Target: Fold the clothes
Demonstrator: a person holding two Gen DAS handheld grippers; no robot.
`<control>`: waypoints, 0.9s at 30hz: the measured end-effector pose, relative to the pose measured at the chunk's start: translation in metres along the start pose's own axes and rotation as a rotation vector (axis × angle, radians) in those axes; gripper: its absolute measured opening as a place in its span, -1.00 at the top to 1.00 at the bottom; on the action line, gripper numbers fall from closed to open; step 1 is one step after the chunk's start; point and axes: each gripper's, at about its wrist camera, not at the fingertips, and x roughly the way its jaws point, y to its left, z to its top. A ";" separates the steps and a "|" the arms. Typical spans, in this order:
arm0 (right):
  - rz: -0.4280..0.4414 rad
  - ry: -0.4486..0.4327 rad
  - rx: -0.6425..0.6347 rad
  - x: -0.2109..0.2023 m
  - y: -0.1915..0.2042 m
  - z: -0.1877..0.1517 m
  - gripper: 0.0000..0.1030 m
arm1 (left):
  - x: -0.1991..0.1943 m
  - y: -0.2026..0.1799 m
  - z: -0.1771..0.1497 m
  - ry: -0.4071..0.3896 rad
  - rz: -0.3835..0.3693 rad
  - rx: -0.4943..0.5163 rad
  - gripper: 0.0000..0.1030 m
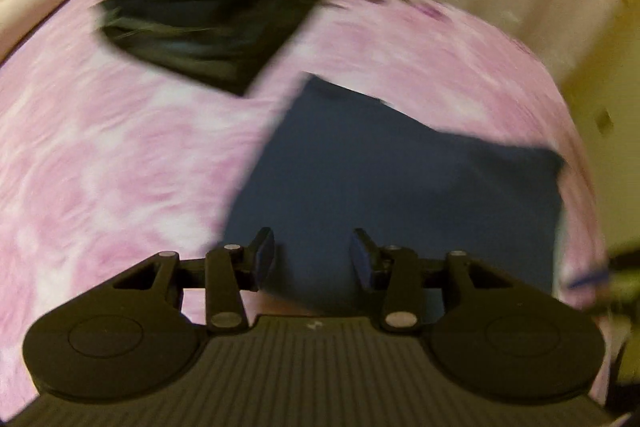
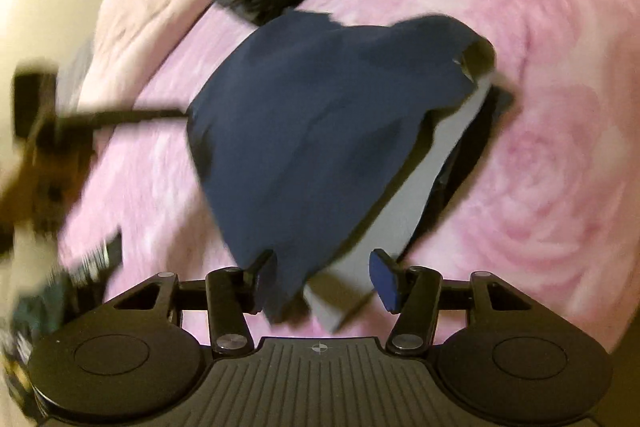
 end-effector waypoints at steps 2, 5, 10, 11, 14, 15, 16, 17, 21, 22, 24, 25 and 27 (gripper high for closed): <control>0.016 -0.014 0.081 0.013 -0.011 0.003 0.22 | 0.016 -0.023 -0.006 0.050 -0.007 0.101 0.29; 0.025 -0.013 0.141 0.012 -0.019 0.012 1.00 | 0.032 -0.037 -0.019 0.079 0.029 0.168 0.28; -0.132 0.032 0.030 -0.023 -0.042 0.023 1.00 | 0.030 -0.029 -0.018 0.092 0.025 0.143 0.24; -0.146 0.045 0.025 -0.026 -0.047 0.023 1.00 | 0.029 -0.029 -0.018 0.096 0.026 0.153 0.23; -0.163 0.051 -0.123 -0.036 -0.025 0.025 1.00 | 0.022 -0.028 -0.019 0.107 0.033 0.199 0.24; -0.162 0.051 -0.198 -0.038 -0.011 0.023 0.79 | 0.017 -0.028 -0.021 0.102 0.052 0.240 0.24; -0.158 0.042 -0.274 -0.038 0.004 0.018 -0.03 | 0.012 -0.028 -0.022 0.097 0.072 0.283 0.24; -0.152 0.030 -0.349 -0.038 0.019 0.013 -0.46 | 0.007 -0.028 -0.024 0.092 0.093 0.327 0.21; -0.127 0.015 -0.689 -0.009 0.086 -0.014 -0.62 | -0.006 -0.035 -0.042 0.082 0.217 0.579 0.04; -0.120 0.016 -0.779 0.001 0.104 -0.022 -0.62 | -0.008 -0.037 -0.048 0.081 0.251 0.654 0.01; -0.122 0.001 -0.950 0.024 0.128 -0.039 -0.62 | -0.005 -0.042 -0.062 0.058 0.282 0.801 -0.15; -0.141 0.003 -1.033 0.039 0.138 -0.047 -0.62 | -0.003 -0.045 -0.069 0.045 0.296 0.875 -0.18; -0.226 0.024 -1.153 0.073 0.146 -0.055 -0.48 | 0.002 -0.051 -0.082 0.022 0.309 1.001 -0.31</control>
